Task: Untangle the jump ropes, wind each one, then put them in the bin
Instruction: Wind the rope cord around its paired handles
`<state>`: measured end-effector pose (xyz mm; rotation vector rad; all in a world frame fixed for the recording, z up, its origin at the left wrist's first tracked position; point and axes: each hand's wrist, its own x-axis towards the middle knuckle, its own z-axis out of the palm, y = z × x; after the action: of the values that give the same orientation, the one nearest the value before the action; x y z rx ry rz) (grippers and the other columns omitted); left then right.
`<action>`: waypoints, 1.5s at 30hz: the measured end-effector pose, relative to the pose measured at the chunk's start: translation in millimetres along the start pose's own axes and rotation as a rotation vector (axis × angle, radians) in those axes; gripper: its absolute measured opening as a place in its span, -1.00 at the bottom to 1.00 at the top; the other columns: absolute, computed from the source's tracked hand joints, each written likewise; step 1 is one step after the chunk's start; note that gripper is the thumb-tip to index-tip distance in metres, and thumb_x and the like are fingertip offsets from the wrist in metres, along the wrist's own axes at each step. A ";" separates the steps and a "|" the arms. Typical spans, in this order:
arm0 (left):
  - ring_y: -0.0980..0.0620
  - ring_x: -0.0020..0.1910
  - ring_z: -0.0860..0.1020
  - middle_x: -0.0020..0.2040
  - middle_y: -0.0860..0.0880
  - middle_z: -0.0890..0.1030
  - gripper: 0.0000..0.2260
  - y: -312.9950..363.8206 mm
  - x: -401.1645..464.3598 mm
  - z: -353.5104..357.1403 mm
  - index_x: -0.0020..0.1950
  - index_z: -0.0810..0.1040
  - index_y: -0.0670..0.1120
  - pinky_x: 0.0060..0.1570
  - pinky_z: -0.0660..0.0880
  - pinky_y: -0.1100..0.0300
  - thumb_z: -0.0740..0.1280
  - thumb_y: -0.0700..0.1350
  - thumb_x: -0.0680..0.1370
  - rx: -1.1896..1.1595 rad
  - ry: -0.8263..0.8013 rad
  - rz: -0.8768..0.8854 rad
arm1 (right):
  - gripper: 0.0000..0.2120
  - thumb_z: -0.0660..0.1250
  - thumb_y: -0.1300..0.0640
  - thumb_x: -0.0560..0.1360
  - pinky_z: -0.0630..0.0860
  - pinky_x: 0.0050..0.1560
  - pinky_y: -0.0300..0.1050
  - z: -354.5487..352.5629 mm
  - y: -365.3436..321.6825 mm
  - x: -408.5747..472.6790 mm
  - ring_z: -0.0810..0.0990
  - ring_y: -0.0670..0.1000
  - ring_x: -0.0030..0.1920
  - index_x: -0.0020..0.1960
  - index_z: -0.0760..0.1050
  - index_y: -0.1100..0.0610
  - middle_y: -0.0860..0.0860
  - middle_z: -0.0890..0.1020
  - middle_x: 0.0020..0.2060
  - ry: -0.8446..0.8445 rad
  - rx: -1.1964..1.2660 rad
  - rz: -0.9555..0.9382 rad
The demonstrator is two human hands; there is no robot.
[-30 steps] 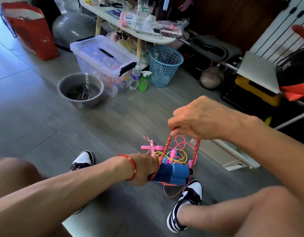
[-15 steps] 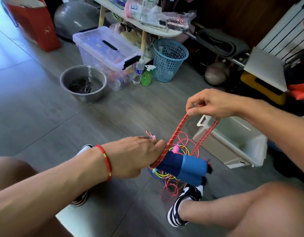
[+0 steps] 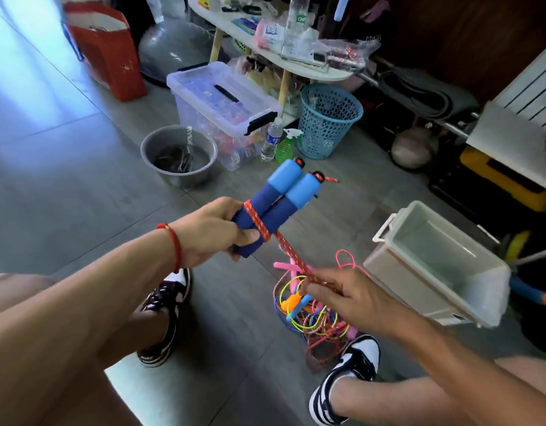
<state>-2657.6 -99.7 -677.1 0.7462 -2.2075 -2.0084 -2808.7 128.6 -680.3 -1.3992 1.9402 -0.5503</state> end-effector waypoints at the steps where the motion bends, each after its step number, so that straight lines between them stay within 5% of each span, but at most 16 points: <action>1: 0.02 -0.40 0.52 -0.35 -0.03 0.60 -0.90 -5.0 2.7 1.0 -0.04 0.60 -0.27 -0.41 0.50 0.16 0.34 -0.42 0.56 0.019 0.020 -0.036 | -0.77 0.23 0.06 0.68 0.30 -0.32 -0.37 3.4 -2.3 -4.0 0.42 -0.23 -0.41 0.01 0.64 0.07 -0.28 0.46 -0.48 0.021 -0.012 0.021; 5: 0.04 -0.39 0.55 -0.31 -0.05 0.61 -0.92 -17.6 12.6 6.6 -0.02 0.61 -0.24 -0.38 0.51 0.14 0.34 -0.36 0.55 0.120 0.092 -0.112 | -0.71 0.16 -0.02 0.68 0.30 -0.22 -0.27 14.3 -4.8 -10.9 0.47 -0.20 -0.31 -0.16 0.51 0.02 -0.28 0.52 -0.37 0.100 -0.076 0.117; 8: -0.01 -0.38 0.57 -0.26 -0.11 0.62 -0.92 -20.9 20.4 6.9 -0.02 0.62 -0.22 -0.40 0.51 0.15 0.36 -0.34 0.53 0.151 0.180 -0.144 | -0.67 0.16 -0.04 0.67 0.44 -0.08 -0.04 21.5 -6.9 -18.9 0.48 -0.18 -0.30 -0.18 0.52 0.04 -0.20 0.53 -0.32 0.141 0.108 0.209; 11: -0.12 -0.31 0.64 -0.19 -0.16 0.67 -0.90 -24.5 26.7 2.8 0.00 0.64 -0.18 -0.37 0.55 0.14 0.39 -0.26 0.50 0.244 0.245 -0.180 | -0.64 0.11 -0.15 0.63 0.16 -0.13 -0.08 29.4 -12.7 -26.4 0.45 -0.17 -0.30 -0.12 0.61 -0.06 -0.22 0.53 -0.43 0.210 0.217 0.353; 14: -0.09 -0.37 0.64 -0.20 -0.18 0.69 -0.90 -24.3 30.0 5.1 -0.02 0.64 -0.16 -0.38 0.56 0.17 0.39 -0.22 0.49 0.351 0.269 -0.201 | -0.74 0.08 -0.04 0.69 0.43 0.09 0.10 31.6 -18.9 -34.1 0.56 0.01 -0.12 0.05 0.54 -0.07 -0.17 0.55 -0.34 0.272 -0.079 0.337; 16: -0.05 -0.42 0.63 -0.22 -0.16 0.69 -0.91 -22.8 30.7 10.2 -0.02 0.61 -0.13 -0.42 0.55 0.20 0.39 -0.19 0.49 0.431 0.290 -0.200 | -0.86 0.08 -0.05 0.69 0.50 0.00 0.12 26.0 -28.3 -39.8 0.62 0.12 0.00 0.19 0.35 -0.07 -0.09 0.63 -0.20 0.328 -0.381 0.256; 19: -0.08 -0.42 0.62 -0.18 -0.14 0.65 -0.80 -21.8 32.0 14.7 0.05 0.48 -0.09 -0.42 0.56 0.16 0.43 -0.17 0.48 0.481 0.317 -0.179 | -0.70 0.46 -0.04 0.50 0.22 -0.47 -0.11 11.3 -36.5 -43.7 0.63 0.07 -0.38 0.13 0.43 0.00 -0.04 0.61 -0.42 0.345 -0.766 0.085; 21: -0.07 -0.44 0.61 -0.21 -0.13 0.65 -0.84 -19.2 32.6 16.3 0.03 0.52 -0.09 -0.42 0.57 0.16 0.41 -0.19 0.48 0.494 0.297 -0.171 | -0.57 0.64 0.02 0.27 0.06 -0.51 -0.17 0.9 -36.0 -43.2 0.52 0.08 -0.57 0.00 0.49 0.01 -0.05 0.49 -0.56 0.354 -0.877 0.019; 27: -0.09 -0.44 0.61 -0.28 -0.16 0.67 -0.93 -16.8 31.4 25.8 -0.12 0.61 -0.11 -0.40 0.60 0.14 0.43 -0.13 0.44 0.582 0.221 -0.153 | -0.63 0.38 0.27 0.07 0.03 -0.46 -0.18 -31.4 -56.3 -37.1 0.46 0.10 -0.61 -0.14 0.46 0.06 -0.02 0.39 -0.56 0.288 -1.104 -0.216; 32: -0.12 -0.41 0.64 -0.31 -0.13 0.67 -0.88 -17.2 28.3 37.9 -0.19 0.58 -0.13 -0.42 0.57 0.16 0.40 -0.09 0.42 0.723 0.085 -0.151 | -0.73 0.38 0.30 0.22 -0.09 -0.44 -0.22 -61.8 -66.5 -18.7 0.43 0.08 -0.62 -0.11 0.54 0.08 -0.01 0.38 -0.55 0.221 -1.221 -0.385; 37: 0.00 -0.50 0.64 -0.32 -0.14 0.70 -0.86 -20.5 29.6 39.3 -0.15 0.62 -0.16 -0.51 0.46 0.31 0.36 -0.10 0.44 0.751 -0.011 -0.215 | -0.53 -0.06 0.22 0.32 -0.22 -0.38 -0.21 -82.0 -58.2 -13.0 0.48 0.07 -0.61 -0.10 0.58 -0.07 -0.05 0.43 -0.56 0.065 -1.421 -0.442; 42: -0.02 -0.45 0.66 -0.33 -0.12 0.70 -0.81 -20.0 31.1 42.0 -0.11 0.62 -0.17 -0.45 0.54 0.27 0.35 -0.05 0.44 0.792 -0.084 -0.238 | -0.82 0.36 0.24 0.23 -0.20 -0.40 -0.25 -85.2 -52.2 -7.8 0.46 0.06 -0.63 -0.25 0.55 -0.02 -0.05 0.43 -0.59 -0.016 -1.413 -0.436; 44: 0.00 -0.47 0.63 -0.33 -0.11 0.70 -0.77 -19.4 29.3 44.6 -0.10 0.63 -0.17 -0.45 0.53 0.27 0.36 -0.02 0.43 0.835 -0.147 -0.255 | -0.93 0.35 0.10 0.38 -0.16 -0.42 -0.25 -82.5 -49.3 -4.4 0.49 0.07 -0.59 -0.27 0.49 0.00 -0.05 0.46 -0.53 0.005 -1.295 -0.456; 45: 0.00 -0.48 0.61 -0.33 -0.10 0.69 -0.76 -18.8 27.6 46.2 -0.11 0.64 -0.17 -0.47 0.50 0.28 0.36 0.00 0.42 0.861 -0.178 -0.250 | -0.83 0.23 0.01 0.49 -0.13 -0.43 -0.25 -82.2 -48.0 -2.9 0.51 0.07 -0.54 -0.27 0.46 -0.01 -0.05 0.46 -0.46 0.039 -1.244 -0.445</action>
<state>-2692.9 -68.6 -709.2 0.9548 -3.2439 -1.1408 -2836.5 111.3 -590.8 -2.5824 2.0330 0.6192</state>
